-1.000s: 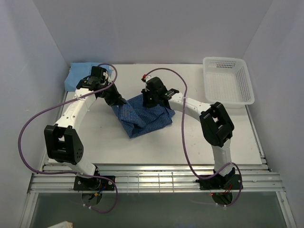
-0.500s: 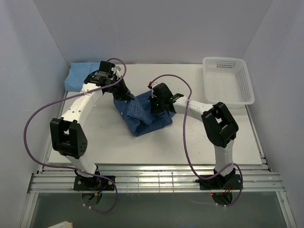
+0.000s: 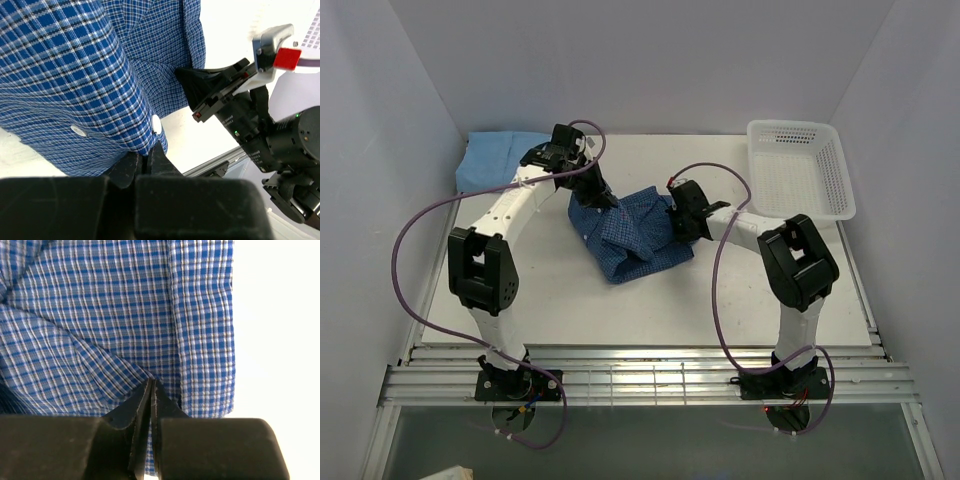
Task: Fold and stack the long sleeve shirts
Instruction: Fold the shirt
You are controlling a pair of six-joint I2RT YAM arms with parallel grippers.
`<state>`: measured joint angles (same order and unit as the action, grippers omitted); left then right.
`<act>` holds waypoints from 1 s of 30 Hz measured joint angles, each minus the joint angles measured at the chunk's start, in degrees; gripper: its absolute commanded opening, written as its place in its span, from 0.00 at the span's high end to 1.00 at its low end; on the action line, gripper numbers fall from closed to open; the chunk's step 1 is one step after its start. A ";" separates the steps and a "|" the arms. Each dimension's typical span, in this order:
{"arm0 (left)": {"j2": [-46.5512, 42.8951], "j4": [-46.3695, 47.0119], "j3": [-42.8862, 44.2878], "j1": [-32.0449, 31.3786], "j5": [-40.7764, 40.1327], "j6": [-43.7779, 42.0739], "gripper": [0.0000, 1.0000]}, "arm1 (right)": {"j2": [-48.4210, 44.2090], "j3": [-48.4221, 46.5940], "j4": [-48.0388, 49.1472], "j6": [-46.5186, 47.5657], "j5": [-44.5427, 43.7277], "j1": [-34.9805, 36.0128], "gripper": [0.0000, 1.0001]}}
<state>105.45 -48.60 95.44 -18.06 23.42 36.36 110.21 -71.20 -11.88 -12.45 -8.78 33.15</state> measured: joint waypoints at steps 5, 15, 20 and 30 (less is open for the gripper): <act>3.30 -0.17 3.23 -1.60 0.09 -0.04 1.00 | -1.09 2.05 1.01 1.29 1.31 -0.70 0.92; 15.19 -0.17 16.20 -6.75 2.34 0.00 1.00 | -1.22 3.52 4.57 2.25 7.17 -1.75 0.92; 21.20 -0.42 21.20 -8.85 4.20 0.11 1.00 | -1.22 4.11 6.05 2.23 9.57 -2.03 0.92; 29.68 -0.33 28.09 -11.65 6.05 1.31 1.00 | -1.77 6.21 9.27 1.86 13.38 -3.13 0.92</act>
<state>135.13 -48.93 123.52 -29.71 29.47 37.67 108.44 -64.99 -2.61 -10.59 4.60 30.02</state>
